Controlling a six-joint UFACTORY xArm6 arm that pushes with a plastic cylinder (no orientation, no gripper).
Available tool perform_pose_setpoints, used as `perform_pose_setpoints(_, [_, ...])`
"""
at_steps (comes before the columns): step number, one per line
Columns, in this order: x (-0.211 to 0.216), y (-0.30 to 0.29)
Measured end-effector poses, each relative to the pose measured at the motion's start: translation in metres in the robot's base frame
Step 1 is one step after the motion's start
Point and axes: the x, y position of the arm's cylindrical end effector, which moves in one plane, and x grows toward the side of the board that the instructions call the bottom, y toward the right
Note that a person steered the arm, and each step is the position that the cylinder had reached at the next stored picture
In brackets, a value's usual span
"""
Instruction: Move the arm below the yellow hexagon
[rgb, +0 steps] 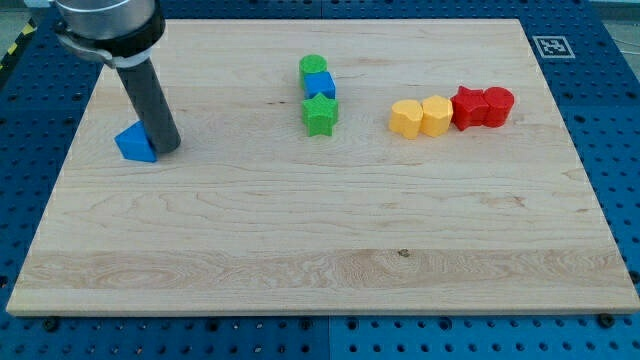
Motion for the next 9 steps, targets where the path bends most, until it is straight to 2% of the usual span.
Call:
perform_pose_setpoints(3, [0.001, -0.008])
perform_pose_setpoints(4, [0.002, 0.011])
perform_pose_setpoints(7, [0.006, 0.121])
perform_pose_setpoints(9, [0.036, 0.168])
